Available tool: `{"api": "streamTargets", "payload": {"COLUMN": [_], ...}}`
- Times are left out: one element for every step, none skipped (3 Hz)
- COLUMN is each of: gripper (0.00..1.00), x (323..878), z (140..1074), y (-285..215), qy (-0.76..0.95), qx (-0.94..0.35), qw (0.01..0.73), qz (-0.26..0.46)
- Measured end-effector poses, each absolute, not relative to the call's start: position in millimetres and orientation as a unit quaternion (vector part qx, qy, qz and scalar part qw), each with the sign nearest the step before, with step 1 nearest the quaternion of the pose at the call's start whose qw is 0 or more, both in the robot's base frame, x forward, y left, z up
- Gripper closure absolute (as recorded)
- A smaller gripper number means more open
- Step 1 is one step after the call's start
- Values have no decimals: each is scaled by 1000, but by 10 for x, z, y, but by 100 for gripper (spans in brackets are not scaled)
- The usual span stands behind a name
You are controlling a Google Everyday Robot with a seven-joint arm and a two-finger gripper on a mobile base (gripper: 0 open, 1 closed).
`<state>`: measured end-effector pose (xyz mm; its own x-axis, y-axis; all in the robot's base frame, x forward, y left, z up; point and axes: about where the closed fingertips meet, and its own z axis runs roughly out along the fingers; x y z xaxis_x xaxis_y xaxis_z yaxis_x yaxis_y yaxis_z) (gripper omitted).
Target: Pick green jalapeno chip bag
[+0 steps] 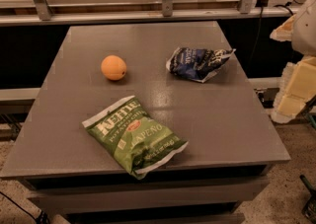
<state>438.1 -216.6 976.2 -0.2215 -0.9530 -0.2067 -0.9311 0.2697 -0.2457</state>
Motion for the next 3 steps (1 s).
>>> {"api": "streamTargets", "payload": {"gripper": [0,0,0], "x": [4381,4386,4393], "z": [9762,9774,9756], "y": [-2166,-2118,-1844], "qy": [781,776,757], "qx": [-603,-609,-633], "qw": [159,159,158], "qz": [-34,-36,-31]}}
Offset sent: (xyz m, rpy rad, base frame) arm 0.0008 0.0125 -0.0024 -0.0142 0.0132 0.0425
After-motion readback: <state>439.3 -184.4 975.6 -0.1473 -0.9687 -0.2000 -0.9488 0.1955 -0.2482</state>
